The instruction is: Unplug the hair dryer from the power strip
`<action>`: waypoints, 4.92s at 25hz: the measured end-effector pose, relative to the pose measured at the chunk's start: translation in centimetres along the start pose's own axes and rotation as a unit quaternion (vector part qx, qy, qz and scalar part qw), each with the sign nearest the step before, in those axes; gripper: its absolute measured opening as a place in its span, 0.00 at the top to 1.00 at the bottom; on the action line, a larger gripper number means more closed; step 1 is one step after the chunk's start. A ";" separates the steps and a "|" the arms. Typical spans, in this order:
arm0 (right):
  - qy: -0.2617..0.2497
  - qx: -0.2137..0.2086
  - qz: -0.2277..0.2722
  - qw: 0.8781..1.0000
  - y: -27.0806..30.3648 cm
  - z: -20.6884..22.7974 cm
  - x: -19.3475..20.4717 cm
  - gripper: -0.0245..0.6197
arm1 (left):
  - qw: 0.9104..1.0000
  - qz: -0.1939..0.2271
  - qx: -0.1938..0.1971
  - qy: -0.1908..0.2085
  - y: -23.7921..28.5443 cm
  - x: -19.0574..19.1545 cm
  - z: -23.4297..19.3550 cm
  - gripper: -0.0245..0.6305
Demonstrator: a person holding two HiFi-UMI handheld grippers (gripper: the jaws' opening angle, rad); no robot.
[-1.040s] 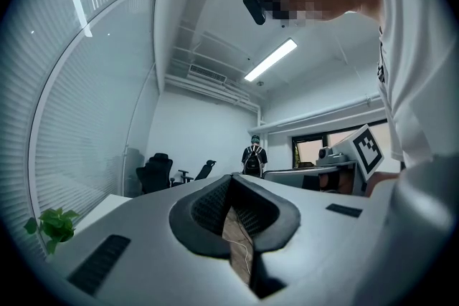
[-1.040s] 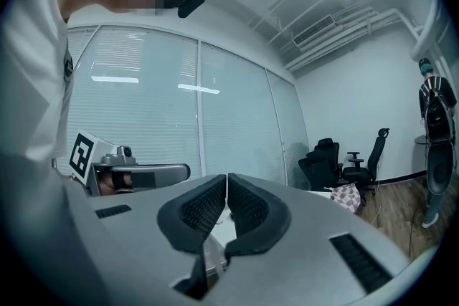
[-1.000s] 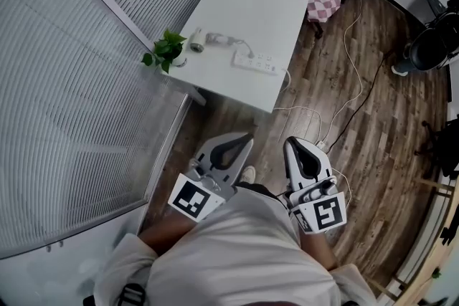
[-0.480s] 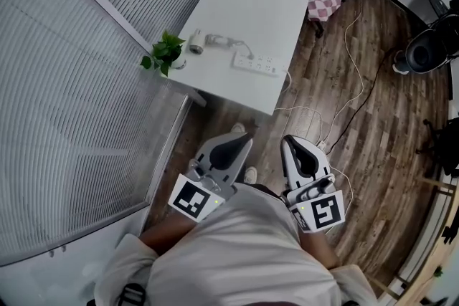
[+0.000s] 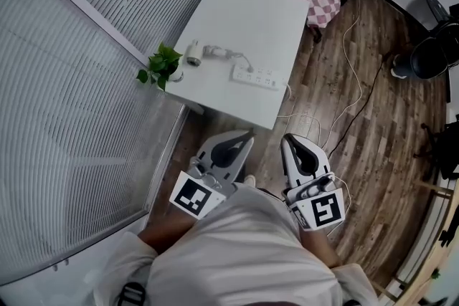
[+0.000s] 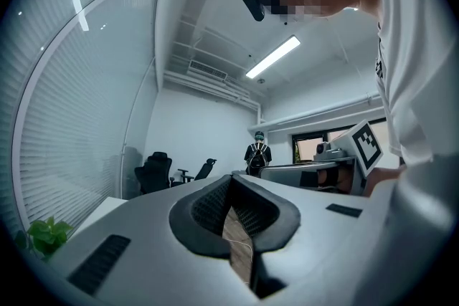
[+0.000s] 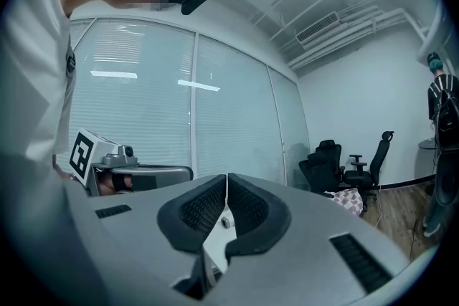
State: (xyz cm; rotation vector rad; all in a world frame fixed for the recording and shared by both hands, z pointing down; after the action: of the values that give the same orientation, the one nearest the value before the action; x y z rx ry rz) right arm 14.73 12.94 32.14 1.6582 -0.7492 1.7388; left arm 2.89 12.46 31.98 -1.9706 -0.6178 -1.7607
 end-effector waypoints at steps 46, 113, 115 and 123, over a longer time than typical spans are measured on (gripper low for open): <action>-0.054 0.032 -0.079 0.995 23.9 15.0 4.8 0.91 | 0.993 -0.084 0.069 0.035 18.3 5.4 -21.9 0.92; 0.017 -0.099 -0.400 0.911 29.6 22.3 37.3 0.85 | 0.844 -0.495 0.071 0.193 25.9 39.3 -25.2 0.92; 0.020 -0.101 -0.394 0.913 29.5 22.3 37.2 0.85 | 0.843 -0.493 0.071 0.204 25.8 39.4 -25.1 0.92; 0.032 -0.111 -0.373 0.921 29.2 22.4 37.2 0.86 | 0.833 -0.501 0.081 0.223 25.7 39.7 -24.8 0.92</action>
State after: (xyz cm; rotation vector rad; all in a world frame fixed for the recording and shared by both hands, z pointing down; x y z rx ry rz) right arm 6.20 -21.16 70.81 1.4502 -0.2079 1.1084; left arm 1.86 -21.00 73.62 -1.0302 -1.7481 -2.4854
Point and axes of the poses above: the fingertips, and each gripper's own axes: y forward along the fingers, z to its right, x out of its underside, the point moved 4 cm from there along -y, backward along the fingers, and after that the axes turned 11 degrees about -x, right-handed, at the moved point
